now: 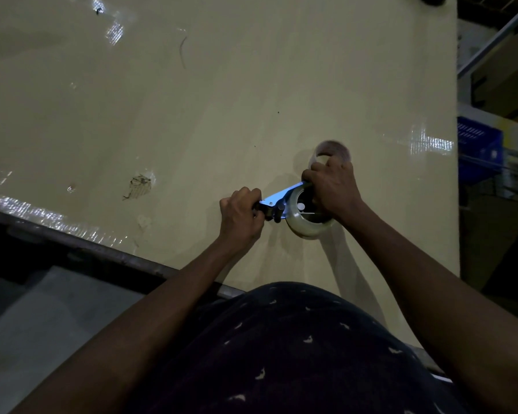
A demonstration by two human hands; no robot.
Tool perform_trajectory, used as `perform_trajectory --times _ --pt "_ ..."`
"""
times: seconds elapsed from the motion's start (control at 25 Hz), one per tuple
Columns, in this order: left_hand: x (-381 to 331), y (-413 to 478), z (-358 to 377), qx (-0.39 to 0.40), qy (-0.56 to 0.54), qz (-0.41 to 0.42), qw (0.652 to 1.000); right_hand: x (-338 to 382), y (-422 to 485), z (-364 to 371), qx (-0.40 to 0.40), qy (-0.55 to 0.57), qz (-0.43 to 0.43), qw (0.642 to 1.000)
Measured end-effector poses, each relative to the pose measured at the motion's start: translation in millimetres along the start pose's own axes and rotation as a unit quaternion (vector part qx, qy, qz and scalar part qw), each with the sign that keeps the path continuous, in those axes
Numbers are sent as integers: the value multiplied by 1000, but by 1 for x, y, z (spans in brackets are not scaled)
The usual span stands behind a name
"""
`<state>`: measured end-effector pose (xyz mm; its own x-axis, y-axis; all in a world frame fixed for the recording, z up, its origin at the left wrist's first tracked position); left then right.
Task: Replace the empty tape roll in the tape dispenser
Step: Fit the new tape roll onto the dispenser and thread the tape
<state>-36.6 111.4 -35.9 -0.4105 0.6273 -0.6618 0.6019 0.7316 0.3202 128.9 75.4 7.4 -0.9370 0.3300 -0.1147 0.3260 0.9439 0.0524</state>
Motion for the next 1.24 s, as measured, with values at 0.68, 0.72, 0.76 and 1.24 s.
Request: perform_trajectory --times 0.68,0.72,0.76,1.24 --pt "-1 17 23 -12 -504 -319 802 -31 -27 -42 -56 212 111 969" --pt "-1 22 17 -26 -488 -315 814 -33 -27 -44 -49 250 130 958" --pt "1 27 13 -35 -479 -310 821 -33 -27 -45 -34 299 139 943" --pt "-61 66 -9 116 -540 -94 829 -1 -53 11 414 725 184 518"
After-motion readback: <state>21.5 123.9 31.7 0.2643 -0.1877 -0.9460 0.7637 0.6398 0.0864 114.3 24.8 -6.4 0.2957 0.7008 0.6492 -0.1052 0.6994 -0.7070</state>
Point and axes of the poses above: each hand's wrist, its own y-axis towards the middle knuckle, its own z-axis out of the palm, x = y × z, the point moved 10 cm from there along y, towards the middle knuckle, and after that the axes turned 11 degrees about z, right-handed, at the moved point
